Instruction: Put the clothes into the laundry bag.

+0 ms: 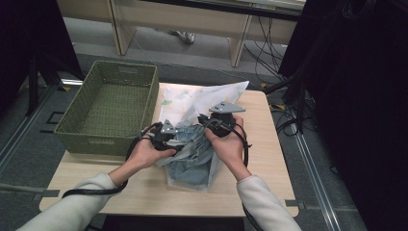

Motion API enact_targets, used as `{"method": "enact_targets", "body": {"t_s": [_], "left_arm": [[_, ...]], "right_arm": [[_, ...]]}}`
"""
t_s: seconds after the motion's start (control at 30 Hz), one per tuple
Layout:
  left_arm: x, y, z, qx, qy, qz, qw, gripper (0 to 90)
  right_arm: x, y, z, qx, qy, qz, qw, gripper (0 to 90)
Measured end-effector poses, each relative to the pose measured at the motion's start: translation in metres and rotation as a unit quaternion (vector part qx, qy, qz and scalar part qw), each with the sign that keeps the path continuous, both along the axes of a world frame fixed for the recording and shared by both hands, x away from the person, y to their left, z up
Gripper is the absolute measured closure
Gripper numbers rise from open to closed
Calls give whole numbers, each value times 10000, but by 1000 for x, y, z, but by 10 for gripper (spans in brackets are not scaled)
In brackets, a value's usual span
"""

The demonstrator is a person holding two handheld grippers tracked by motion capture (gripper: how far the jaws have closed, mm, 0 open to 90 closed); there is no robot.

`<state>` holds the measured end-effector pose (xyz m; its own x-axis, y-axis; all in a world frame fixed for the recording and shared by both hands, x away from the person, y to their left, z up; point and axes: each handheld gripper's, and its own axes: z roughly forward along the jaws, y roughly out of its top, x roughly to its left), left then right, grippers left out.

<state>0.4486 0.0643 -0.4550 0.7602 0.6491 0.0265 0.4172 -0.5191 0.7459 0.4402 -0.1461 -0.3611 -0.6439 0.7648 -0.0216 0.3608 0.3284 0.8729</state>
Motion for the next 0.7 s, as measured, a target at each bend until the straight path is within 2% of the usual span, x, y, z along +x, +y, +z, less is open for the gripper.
{"method": "enact_targets", "body": {"t_s": [0.1, 0.17, 0.27, 0.33, 0.43, 0.6, 0.7], "left_arm": [[0, -2, 1, -129, 44, 46, 9999, 746], [-2, -1, 5, -219, 56, 63, 9997, 804], [-8, 2, 16, -564, 27, 75, 9984, 826], [-13, 3, 27, -821, -23, 57, 9966, 830], [-22, 0, 42, -1134, -145, 20, 9934, 833], [-31, -7, 51, -1464, -294, 55, 9888, 833], [-33, -10, 53, -1471, -424, 114, 9881, 833]], "right_arm": [[0, 0, 0, 3, 1, -9, 10000, 900], [-1, 0, 0, 46, 28, -75, 10000, 900], [0, -2, 0, 19, -35, -56, 10000, 900], [0, -2, 0, 75, -3, -119, 9999, 900], [1, -3, 0, 50, -86, -91, 9999, 900], [0, -3, 1, 66, -116, -109, 9999, 900], [-1, -2, 3, 93, -129, -97, 9998, 900]]}}
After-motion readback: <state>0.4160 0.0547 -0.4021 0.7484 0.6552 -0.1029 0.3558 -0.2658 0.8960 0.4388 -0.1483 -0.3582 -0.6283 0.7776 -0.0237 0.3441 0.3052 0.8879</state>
